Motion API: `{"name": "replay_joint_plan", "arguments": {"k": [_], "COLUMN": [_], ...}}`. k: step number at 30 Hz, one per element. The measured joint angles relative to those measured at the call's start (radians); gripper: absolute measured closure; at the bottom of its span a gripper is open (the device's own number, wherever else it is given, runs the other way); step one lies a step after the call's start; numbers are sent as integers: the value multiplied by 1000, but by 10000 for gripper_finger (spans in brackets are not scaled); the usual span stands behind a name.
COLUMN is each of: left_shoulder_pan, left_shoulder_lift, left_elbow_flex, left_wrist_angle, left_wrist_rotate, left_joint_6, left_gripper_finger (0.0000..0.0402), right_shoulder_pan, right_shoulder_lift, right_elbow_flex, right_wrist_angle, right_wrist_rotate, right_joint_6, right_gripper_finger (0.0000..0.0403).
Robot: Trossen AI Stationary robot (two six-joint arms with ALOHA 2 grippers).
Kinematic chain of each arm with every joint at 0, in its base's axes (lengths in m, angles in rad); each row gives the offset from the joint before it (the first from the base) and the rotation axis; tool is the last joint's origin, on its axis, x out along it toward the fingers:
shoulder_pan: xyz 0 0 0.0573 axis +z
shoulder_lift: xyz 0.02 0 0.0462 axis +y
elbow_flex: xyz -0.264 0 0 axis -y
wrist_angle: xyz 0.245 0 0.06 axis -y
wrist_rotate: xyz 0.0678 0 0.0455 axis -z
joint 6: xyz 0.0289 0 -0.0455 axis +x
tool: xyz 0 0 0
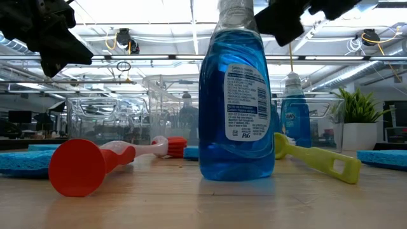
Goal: Pick & Place Kitchen Sink Supplies
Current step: Put the dishwashing liquid into the right transparent bin
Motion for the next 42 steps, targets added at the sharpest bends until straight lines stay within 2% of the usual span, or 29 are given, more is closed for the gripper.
{"name": "replay_joint_plan", "arguments": {"k": [3,7,18,26,42], "left_shoulder_pan": [0,0,0,0,0], "left_shoulder_lift": [0,0,0,0,0], "left_elbow_flex": [0,0,0,0,0], "left_wrist_angle": [0,1,2,3,2], "left_wrist_rotate": [0,0,0,0,-1], "left_joint_6": [-1,-6,-3,-1,-1], "left_gripper_finger": [325,325,325,325,325], "right_shoulder_pan": [-23,-45,-72,-104,-83], "right_shoulder_lift": [0,0,4,4,5], "right_elbow_flex": [0,0,0,1,2], "right_wrist_angle": [9,17,24,25,76], "right_wrist_rotate": [-6,-75,-80,-132,-204], "right_joint_6": [-5,-3,-29,-39,-14], "right_gripper_finger": [165,165,165,165,165]}}
